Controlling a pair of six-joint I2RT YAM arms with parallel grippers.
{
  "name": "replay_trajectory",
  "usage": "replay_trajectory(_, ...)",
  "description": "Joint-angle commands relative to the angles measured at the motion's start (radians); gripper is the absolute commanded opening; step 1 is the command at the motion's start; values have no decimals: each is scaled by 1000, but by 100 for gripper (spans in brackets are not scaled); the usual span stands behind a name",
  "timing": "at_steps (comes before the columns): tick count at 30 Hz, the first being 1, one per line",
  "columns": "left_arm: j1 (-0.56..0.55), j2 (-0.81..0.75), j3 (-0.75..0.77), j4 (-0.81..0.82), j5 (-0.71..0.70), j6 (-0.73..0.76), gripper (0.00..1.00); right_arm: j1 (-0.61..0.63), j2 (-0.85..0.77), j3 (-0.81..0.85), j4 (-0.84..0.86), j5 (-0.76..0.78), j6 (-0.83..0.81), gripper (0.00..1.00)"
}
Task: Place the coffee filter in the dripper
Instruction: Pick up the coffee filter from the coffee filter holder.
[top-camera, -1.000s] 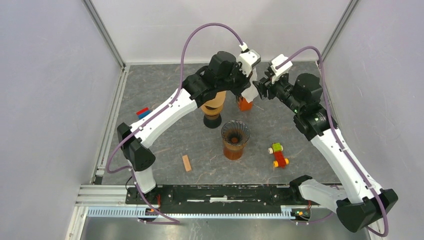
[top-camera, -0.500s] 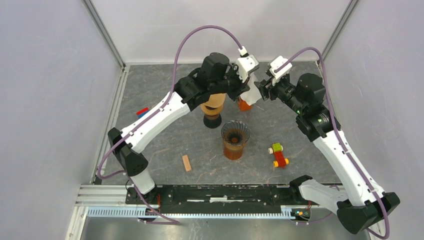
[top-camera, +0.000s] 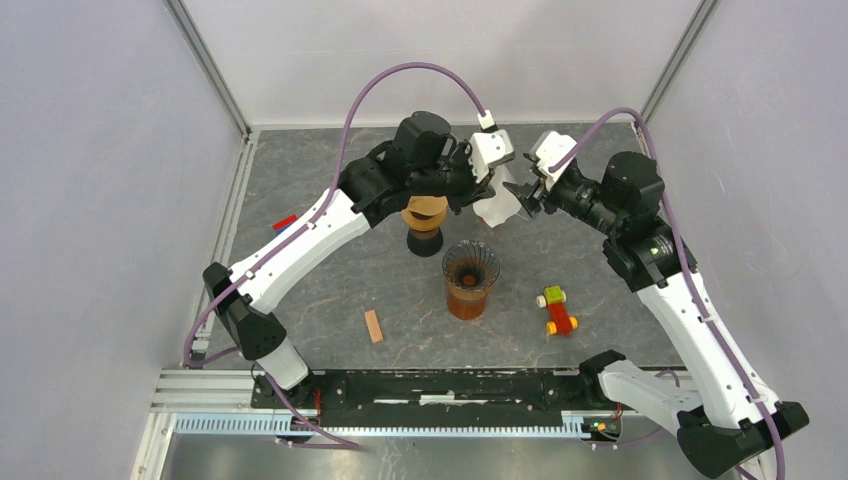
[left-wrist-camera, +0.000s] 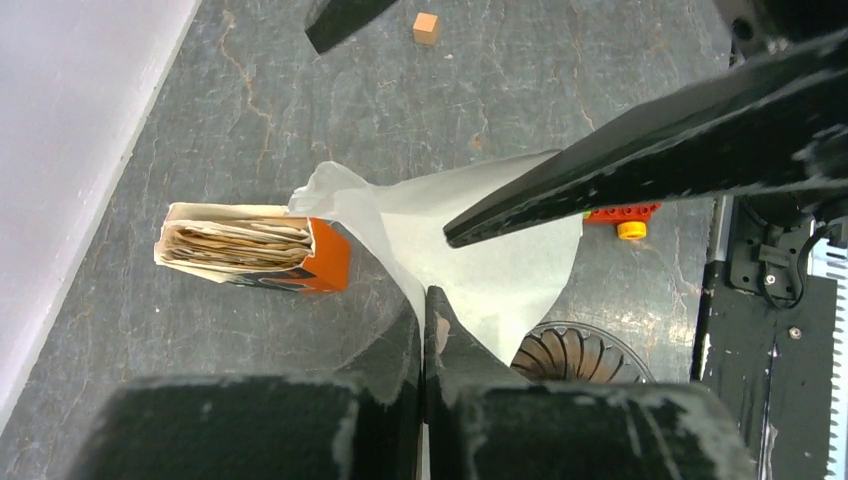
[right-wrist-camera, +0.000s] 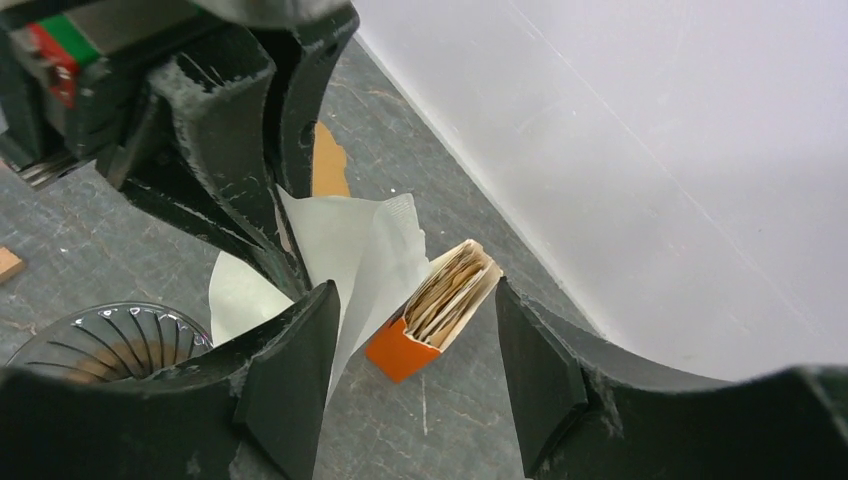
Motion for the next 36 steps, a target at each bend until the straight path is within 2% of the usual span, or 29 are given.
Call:
replay_trajectory(1, -5, -61, -9, -23, 62, 77, 2, -4, -28, 75, -49, -54, -77, 66)
replay_trajectory(14, -39, -84, -20, -88, 100, 171, 2, -3, 4, 113, -112, -126, -100, 71)
replay_trajectory(20, -47, -87, -20, -118, 85, 214, 2, -3, 6, 131, -156, -188, -146, 77)
replay_trajectory(27, -51, -92, -19, -139, 87, 248, 2, -4, 1, 131, -213, -296, -202, 79)
replay_trajectory(36, -56, -104, -26, -177, 97, 288, 2, -4, 1, 132, -241, -335, -222, 78)
